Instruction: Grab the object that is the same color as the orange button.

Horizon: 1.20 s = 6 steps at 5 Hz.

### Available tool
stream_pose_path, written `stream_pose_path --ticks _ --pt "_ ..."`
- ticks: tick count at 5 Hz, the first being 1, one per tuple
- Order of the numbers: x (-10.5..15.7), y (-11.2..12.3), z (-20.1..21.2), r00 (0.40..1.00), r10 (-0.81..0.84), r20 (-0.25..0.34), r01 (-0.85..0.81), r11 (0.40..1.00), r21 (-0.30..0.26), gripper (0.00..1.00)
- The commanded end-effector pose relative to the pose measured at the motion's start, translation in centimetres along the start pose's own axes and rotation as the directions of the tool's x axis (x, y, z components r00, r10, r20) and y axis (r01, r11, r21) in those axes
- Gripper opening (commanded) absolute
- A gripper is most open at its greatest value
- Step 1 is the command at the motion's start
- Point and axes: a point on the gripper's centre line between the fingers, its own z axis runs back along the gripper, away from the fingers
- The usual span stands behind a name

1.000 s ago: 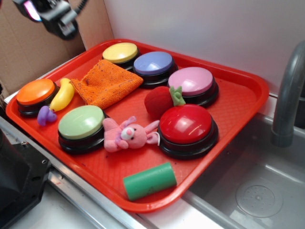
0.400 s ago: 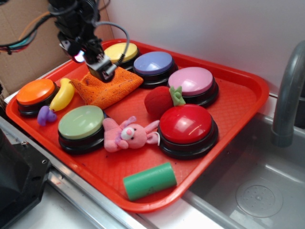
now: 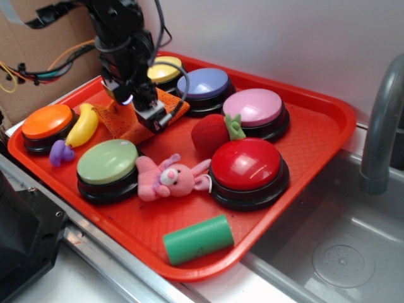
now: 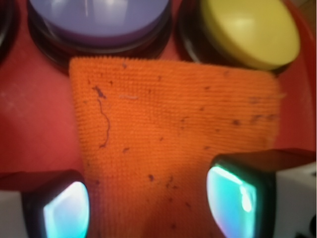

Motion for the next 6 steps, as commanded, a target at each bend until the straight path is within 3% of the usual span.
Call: stream_pose_path --ticks 1,2,3,6 --pt "0.64 0.19 -0.86 0.999 0.010 0.035 -0.010 1.000 -0.016 1.00" --pt "0.41 0.34 -0.92 0.998 0.035 0.045 -0.035 0.999 -0.007 0.63" --pt "0.38 0.47 -1.18 0.998 0.056 0.030 -0.056 0.998 0.011 0.00" --pt "0.48 1.12 -1.05 0.995 0.097 -0.010 -0.097 0.993 0.067 0.00"
